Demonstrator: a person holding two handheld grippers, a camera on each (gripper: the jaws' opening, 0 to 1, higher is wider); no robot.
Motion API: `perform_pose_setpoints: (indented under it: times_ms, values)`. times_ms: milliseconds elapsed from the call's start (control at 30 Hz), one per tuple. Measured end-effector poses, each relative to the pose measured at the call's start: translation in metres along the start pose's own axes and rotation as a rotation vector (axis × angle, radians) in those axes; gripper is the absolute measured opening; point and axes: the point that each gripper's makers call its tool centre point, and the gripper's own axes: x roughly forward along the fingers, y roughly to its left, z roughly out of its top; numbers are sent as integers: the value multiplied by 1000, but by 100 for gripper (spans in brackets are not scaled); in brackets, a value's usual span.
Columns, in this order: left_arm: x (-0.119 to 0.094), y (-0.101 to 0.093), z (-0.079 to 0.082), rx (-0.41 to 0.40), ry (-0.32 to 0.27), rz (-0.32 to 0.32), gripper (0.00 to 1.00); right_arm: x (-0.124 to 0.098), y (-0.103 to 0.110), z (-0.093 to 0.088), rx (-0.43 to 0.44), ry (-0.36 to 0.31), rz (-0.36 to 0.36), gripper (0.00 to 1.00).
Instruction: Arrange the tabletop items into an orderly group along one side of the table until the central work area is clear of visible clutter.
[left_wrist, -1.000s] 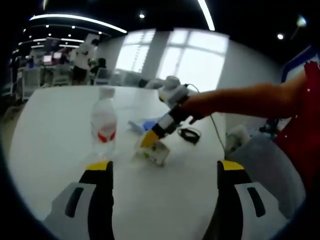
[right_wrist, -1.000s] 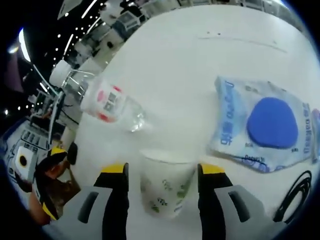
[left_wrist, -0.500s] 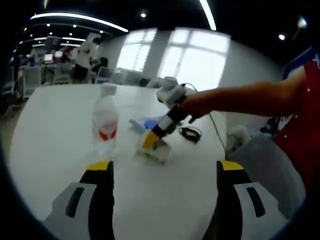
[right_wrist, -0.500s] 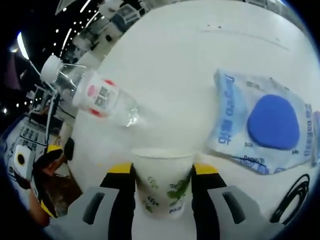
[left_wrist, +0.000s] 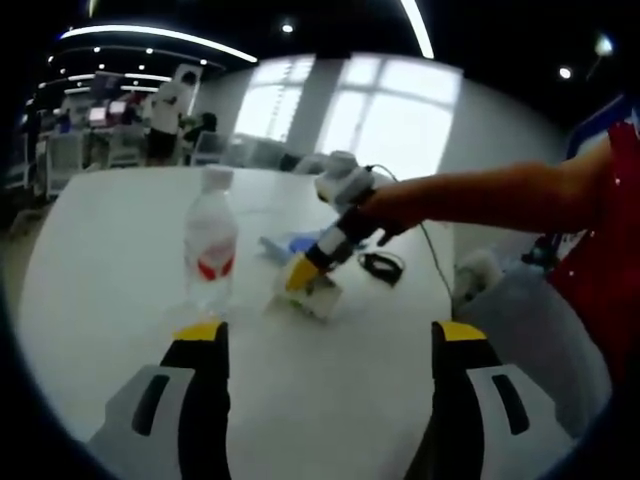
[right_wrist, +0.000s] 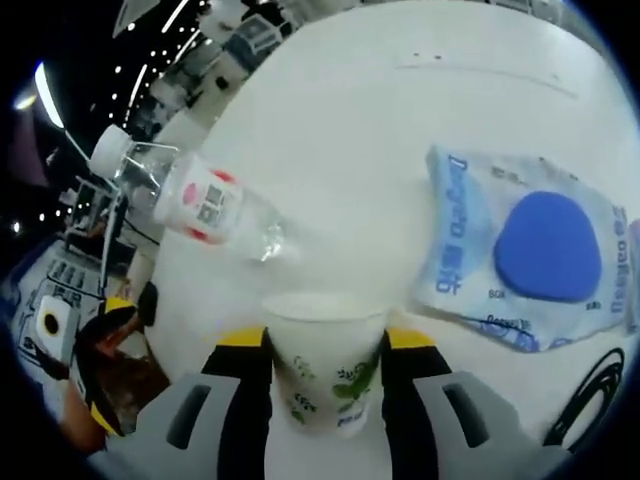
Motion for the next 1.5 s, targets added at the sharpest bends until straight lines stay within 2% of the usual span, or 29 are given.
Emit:
perform_pose_setpoints:
  times_ms: [133,333,633,800,1067,1233,1500]
  values:
    - [1,-3,2,6,1,-1,80,-5,0,4,3,-23,14,42]
    - [4,-9,6,17,9,-5,80,-20,14,12,6,-82,56,42]
    - [10,-16,10,29,16,-15,79,-38,20,37,-11,-209,105,42]
    - [14,-18,7,28,25,-19,79,-48,26,59,-74,-339,134,41]
    - [17,-16,2,22,47,-19,79,-52,27,74,-114,-436,151,41]
    - [19,-14,2,14,50,-17,79,-59,30,90,-222,-536,148,41]
    - [24,-15,-2,7,67,-21,78,-64,37,100,-335,-648,136,40]
